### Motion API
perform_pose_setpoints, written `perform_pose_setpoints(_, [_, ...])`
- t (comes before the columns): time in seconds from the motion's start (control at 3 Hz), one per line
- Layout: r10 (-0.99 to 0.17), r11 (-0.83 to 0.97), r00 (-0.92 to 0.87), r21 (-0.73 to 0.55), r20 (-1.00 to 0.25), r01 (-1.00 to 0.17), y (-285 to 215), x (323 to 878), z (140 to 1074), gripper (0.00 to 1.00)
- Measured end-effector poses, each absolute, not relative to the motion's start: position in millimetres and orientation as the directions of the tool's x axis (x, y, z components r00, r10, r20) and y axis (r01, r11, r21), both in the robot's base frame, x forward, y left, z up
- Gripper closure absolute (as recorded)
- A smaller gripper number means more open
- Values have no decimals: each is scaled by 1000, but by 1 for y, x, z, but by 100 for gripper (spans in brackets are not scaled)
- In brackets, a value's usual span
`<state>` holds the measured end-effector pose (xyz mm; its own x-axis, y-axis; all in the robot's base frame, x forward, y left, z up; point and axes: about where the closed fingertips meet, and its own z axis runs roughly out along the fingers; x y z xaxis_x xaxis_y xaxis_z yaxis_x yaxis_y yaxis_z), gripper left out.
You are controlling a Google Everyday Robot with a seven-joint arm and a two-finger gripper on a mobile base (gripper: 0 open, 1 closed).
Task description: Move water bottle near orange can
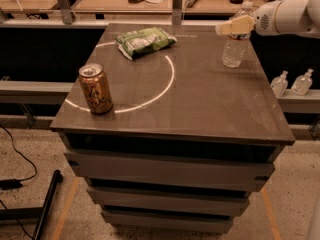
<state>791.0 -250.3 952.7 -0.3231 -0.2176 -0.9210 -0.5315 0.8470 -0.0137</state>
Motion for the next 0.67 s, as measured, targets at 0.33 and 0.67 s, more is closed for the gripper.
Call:
perform_pose_setpoints(0.33, [-250, 837, -347, -22, -904, -547, -239, 795, 945, 47])
perform_pose_setpoints(0.67, [-283, 818, -373, -20, -884, -575, -229, 789, 944, 78])
